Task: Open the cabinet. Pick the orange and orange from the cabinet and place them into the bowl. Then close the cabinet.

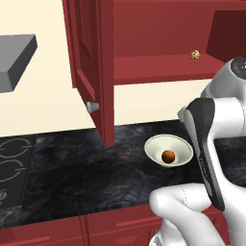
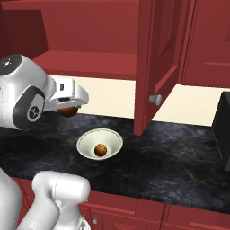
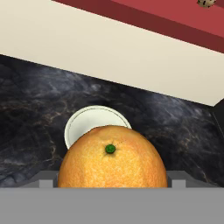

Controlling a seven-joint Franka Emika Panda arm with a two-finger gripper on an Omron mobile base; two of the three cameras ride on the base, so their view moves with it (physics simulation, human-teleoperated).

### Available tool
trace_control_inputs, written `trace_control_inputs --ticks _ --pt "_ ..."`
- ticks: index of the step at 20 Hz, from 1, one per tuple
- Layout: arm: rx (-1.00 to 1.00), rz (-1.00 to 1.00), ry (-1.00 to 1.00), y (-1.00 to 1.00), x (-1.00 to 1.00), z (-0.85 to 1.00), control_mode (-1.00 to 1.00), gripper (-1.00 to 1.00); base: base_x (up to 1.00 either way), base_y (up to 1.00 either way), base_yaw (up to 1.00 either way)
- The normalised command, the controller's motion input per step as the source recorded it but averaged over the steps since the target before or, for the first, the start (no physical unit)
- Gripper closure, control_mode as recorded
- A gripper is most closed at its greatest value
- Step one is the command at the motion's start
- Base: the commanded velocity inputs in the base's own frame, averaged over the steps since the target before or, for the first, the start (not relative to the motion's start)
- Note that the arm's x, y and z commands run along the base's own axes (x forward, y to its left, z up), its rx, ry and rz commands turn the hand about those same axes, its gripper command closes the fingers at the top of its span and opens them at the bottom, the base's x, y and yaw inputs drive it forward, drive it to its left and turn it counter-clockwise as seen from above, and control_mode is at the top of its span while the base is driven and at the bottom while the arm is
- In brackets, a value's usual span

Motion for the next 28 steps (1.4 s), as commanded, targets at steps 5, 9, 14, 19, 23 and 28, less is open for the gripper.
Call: trace_control_inputs --ticks 5,9,14,19,23,28 --pt "0.00 -0.02 0.11 -0.06 0.02 -0.36 -1.00 1.00 0.00 0.00 0.00" --pt "0.00 -0.02 0.12 -0.01 0.12 -0.33 -1.00 1.00 0.00 0.00 0.00" --pt "0.00 -0.02 0.09 0.00 0.19 -0.34 -1.00 1.00 0.00 0.00 0.00" --pt "0.00 -0.01 0.02 0.00 0.25 -0.30 -1.00 1.00 0.00 0.00 0.00" --pt "0.00 -0.01 0.01 0.00 0.24 -0.27 -1.00 1.00 0.00 0.00 0.00" --pt "0.00 -0.01 0.00 0.00 0.28 -0.26 -1.00 1.00 0.00 0.00 0.00"
